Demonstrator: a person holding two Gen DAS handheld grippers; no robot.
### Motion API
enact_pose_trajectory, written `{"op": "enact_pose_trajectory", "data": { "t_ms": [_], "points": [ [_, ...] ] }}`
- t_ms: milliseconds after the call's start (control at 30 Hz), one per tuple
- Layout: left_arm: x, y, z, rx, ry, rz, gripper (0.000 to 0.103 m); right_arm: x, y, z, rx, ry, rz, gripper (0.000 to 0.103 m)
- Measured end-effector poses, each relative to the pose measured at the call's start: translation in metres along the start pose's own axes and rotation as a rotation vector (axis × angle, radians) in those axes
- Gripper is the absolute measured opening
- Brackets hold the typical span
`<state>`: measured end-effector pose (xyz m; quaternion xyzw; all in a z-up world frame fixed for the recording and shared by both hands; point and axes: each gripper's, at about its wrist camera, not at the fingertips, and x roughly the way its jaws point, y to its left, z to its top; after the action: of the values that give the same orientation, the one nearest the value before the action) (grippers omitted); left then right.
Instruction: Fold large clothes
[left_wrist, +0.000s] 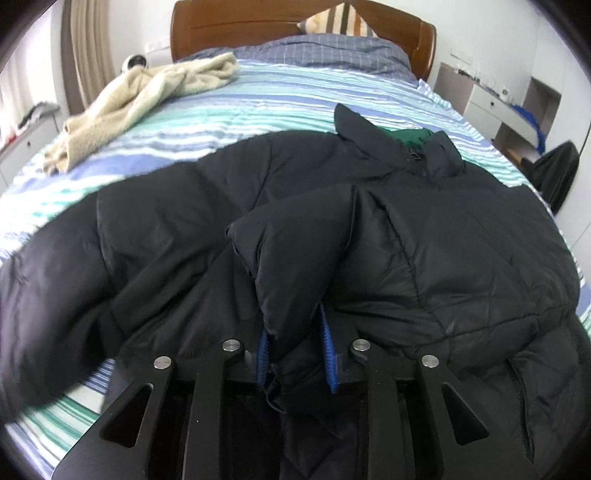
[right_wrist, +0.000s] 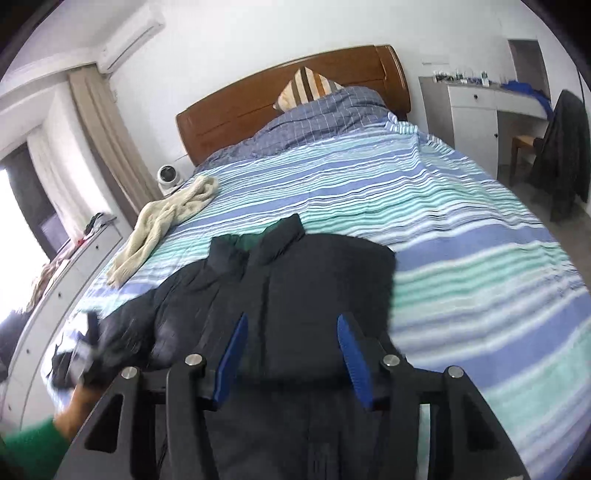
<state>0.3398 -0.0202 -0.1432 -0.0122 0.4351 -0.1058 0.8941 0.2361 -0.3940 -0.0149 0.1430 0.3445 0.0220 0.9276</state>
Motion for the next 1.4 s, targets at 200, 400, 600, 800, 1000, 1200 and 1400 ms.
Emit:
{"op": "enact_pose_trajectory", "data": {
  "t_ms": [200, 400, 600, 800, 1000, 1200, 1400],
  "points": [
    [0.009, 0.016, -0.006, -0.074, -0.004, -0.079, 0.028, 0.133, -0.029, -0.047, 0.004, 0.319, -0.075, 0.05],
    [0.01, 0.014, -0.011, -0.052, -0.032, -0.057, 0.028, 0.118, -0.021, -0.03, -0.042, 0.361, -0.104, 0.05],
    [0.009, 0.011, -0.013, -0.033, -0.044, -0.033, 0.028, 0.098, -0.024, 0.045, -0.004, 0.139, -0.058, 0.05],
    [0.009, 0.007, -0.015, -0.015, -0.051, -0.009, 0.028, 0.191, -0.063, 0.015, 0.125, 0.327, -0.105, 0.049],
    [0.01, 0.006, -0.016, -0.014, -0.052, -0.002, 0.028, 0.163, -0.046, 0.02, 0.081, 0.282, -0.143, 0.05],
    [0.01, 0.005, -0.016, -0.016, -0.052, -0.004, 0.028, 0.054, -0.018, -0.022, 0.042, 0.206, 0.052, 0.051],
    [0.009, 0.002, -0.012, 0.002, -0.026, 0.014, 0.03, 0.087, -0.049, -0.066, 0.129, 0.337, 0.036, 0.051]
  ]
}}
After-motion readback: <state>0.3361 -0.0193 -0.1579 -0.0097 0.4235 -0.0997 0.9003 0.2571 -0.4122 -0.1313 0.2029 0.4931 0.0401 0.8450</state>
